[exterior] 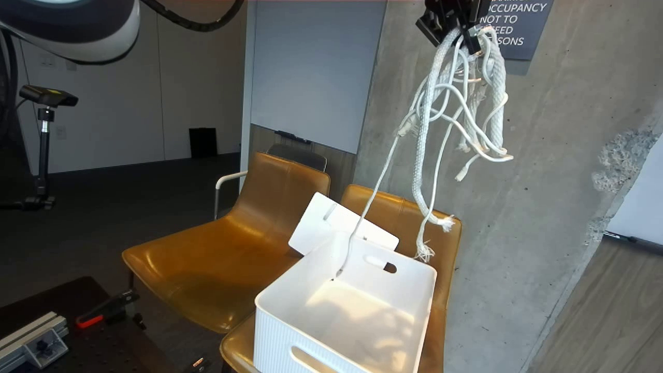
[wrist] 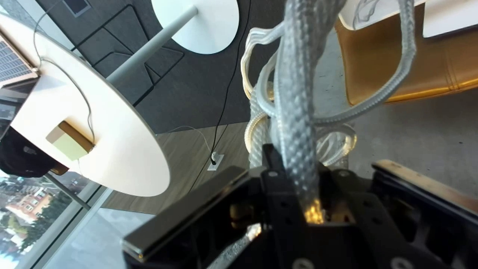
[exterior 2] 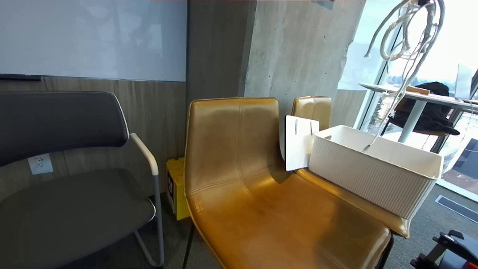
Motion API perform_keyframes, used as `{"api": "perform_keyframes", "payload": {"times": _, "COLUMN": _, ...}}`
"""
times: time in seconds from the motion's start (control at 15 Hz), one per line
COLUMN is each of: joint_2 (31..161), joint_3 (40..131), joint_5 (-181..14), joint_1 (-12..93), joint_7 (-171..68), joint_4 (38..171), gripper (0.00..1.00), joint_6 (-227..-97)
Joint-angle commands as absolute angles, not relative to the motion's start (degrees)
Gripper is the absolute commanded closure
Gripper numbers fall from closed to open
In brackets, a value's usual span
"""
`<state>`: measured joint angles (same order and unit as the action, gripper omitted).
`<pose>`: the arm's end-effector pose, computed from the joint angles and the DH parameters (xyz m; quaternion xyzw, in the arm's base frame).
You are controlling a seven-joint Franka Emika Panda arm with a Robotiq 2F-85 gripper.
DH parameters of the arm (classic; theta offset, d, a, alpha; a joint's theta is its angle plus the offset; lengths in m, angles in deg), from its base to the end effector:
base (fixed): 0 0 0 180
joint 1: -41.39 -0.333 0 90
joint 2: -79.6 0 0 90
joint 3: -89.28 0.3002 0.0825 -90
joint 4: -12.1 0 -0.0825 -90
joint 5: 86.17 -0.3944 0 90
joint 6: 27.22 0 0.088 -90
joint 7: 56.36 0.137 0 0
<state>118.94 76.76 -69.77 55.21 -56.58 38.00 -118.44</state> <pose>0.6553 -0.2747 0.6837 0.9287 -0.2063 0.1824 0.2484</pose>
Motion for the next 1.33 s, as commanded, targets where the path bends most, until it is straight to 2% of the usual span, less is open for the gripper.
{"api": "perform_keyframes", "payload": {"times": 0.0, "joint_2": 117.85, "joint_3": 77.14, "joint_5": -70.90, "joint_1": 55.71, "joint_7": -58.81, "joint_4": 38.46, "gripper": 0.96, "joint_6": -120.00}}
{"api": "perform_keyframes", "payload": {"times": 0.87, "joint_2": 122.33, "joint_3": 82.09, "joint_5": -78.70, "joint_1": 54.06, "joint_7": -58.71, "joint_4": 37.14, "gripper": 0.96, "joint_6": -120.24}}
{"api": "perform_keyframes", "payload": {"times": 1.27, "joint_2": 124.28, "joint_3": 83.18, "joint_5": -79.76, "joint_1": 56.09, "joint_7": -66.29, "joint_4": 37.41, "gripper": 0.96, "joint_6": -117.68}}
